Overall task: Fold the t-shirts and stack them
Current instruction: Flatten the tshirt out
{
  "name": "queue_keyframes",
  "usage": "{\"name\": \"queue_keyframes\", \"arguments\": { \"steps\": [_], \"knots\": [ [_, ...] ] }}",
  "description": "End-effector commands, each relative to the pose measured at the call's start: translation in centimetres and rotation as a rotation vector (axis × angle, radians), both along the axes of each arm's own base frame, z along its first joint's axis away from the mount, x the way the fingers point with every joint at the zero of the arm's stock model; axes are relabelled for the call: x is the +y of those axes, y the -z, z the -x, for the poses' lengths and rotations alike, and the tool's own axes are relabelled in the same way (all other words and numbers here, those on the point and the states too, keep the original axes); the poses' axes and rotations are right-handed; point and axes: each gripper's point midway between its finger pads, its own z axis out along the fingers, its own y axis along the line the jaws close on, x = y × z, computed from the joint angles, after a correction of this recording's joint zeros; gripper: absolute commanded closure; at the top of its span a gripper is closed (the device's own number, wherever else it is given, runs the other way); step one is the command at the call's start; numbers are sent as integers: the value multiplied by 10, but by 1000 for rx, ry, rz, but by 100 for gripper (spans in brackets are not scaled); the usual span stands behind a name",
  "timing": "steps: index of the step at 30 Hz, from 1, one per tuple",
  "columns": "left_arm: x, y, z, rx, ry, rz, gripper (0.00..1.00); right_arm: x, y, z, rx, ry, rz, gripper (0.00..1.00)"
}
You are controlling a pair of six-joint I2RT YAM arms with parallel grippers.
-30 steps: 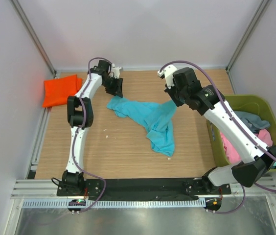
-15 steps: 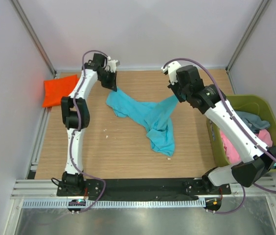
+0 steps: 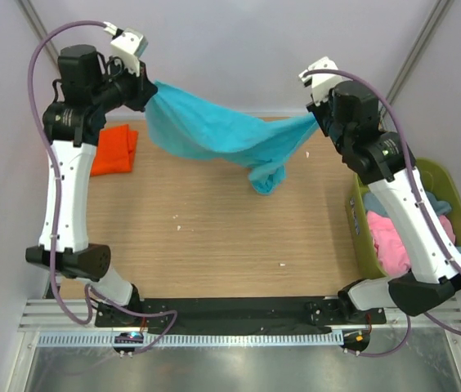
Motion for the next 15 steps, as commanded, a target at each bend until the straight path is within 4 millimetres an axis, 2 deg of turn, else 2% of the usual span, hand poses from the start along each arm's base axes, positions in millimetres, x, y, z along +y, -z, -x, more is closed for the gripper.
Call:
{"name": "queue_keyframes", "arguments": {
  "steps": [1,2,4,5,8,9,10,12,13,14,15],
  "knots": [
    [8,19,14,35,-15,-42,100,-21,-73,22,-205,30,-30,99],
    [9,10,28,13,-14,-37,100,-24,-75,30,-217,19,-32,99],
    [11,23,39,51,-16,-44,100,-27,-76,41,-231,4,-38,99],
    [12,27,43,62,-17,-49,100,-26,-64,41,-205,4,-31,99],
    [18,48,57,108,-32,-79,100,-27,-45,48,-161,-2,-42,99],
    [21,47,64,103,-40,-81,100,-26,-40,50,-147,-8,-45,99],
    [21,58,66,130,-43,-84,100,-24,-36,53,-135,-23,-51,99],
    [23,62,73,144,-54,-78,100,-22,-24,54,-102,-31,-62,99],
    [23,76,75,182,-57,-77,100,-20,-21,55,-97,-45,-68,99],
    [24,80,76,191,-62,-75,100,-18,-9,53,-71,-47,-57,99],
    [24,88,77,209,-63,-81,100,-16,-5,52,-71,-51,-62,99]
  ]
}}
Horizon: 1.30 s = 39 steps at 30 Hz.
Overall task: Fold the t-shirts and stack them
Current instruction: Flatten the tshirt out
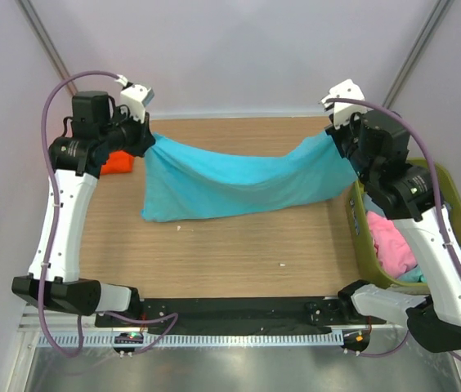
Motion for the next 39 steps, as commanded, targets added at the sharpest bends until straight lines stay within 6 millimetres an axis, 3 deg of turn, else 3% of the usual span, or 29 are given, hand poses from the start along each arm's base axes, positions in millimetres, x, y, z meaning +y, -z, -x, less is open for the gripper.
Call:
{"name": "queue_keyframes", "arguments": {
  "steps": [1,7,13,18,24,28,31,39],
  "knots": [
    [5,11,11,15,-21,-9,100,12,37,-8,73,-33,-3,99],
    [3,83,13,222,17,-52,100,46,101,-26,214,-119,-57,99],
    [6,166,44,511,28,-85,100,69,153,-43,352,-149,-75,99],
    [8,242,70,701,20,-93,100,76,179,-41,402,-167,-96,99],
    [14,300,72,876,13,-145,100,75,193,-41,438,-164,-78,99],
    [14,302,64,868,14,-148,67,76,198,-41,444,-161,-79,99],
    [19,293,56,809,9,-158,56,74,202,-39,450,-155,-82,99],
    [26,299,48,829,21,-150,55,68,207,-34,449,-140,-74,99]
  ]
}}
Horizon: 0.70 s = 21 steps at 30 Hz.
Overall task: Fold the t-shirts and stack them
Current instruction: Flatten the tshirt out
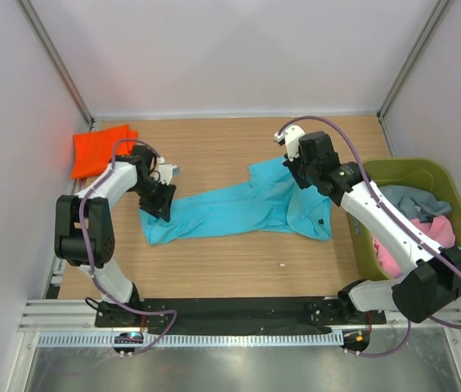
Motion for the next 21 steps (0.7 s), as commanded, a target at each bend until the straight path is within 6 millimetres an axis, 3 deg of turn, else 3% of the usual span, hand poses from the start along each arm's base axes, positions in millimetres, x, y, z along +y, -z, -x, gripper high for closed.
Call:
{"name": "queue_keyframes", "arguments": {
  "steps": [1,9,21],
  "knots": [
    [2,-6,-18,-43,11,26,56,-1,-20,-4,-72,21,-39,99],
    [-7,-6,-30,-9,18,73,62,-6,-23,-4,-85,32,-28,99],
    [-10,-14,-16,12,30,94,67,-15,-20,2,-93,45,-33,99]
  ]
}}
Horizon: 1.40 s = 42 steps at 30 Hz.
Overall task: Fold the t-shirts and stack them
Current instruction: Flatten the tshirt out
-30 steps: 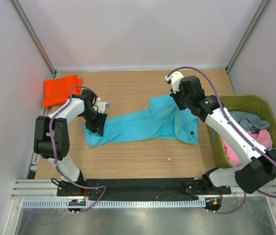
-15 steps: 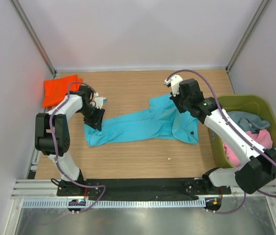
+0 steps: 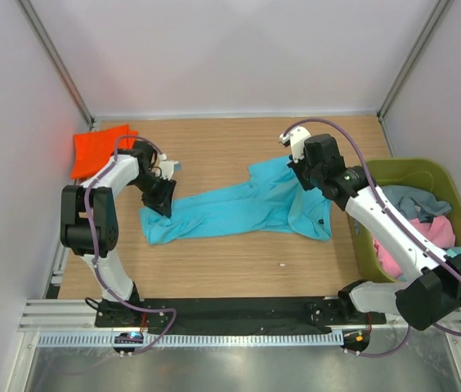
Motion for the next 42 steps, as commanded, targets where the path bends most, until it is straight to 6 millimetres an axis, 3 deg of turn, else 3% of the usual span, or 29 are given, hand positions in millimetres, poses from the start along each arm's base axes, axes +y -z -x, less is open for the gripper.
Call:
{"name": "queue_keyframes", "arguments": {
  "steps": [1,28,42],
  "knots": [
    [-3,-16,0,-34,16,35,67,-2,-20,-3,-79,17,-35,99],
    [-4,-4,11,23,10,35,73,-13,-19,2,-91,38,-38,99],
    [-7,-15,8,-1,10,59,100,-19,-27,-1,-115,60,-52,99]
  ]
}}
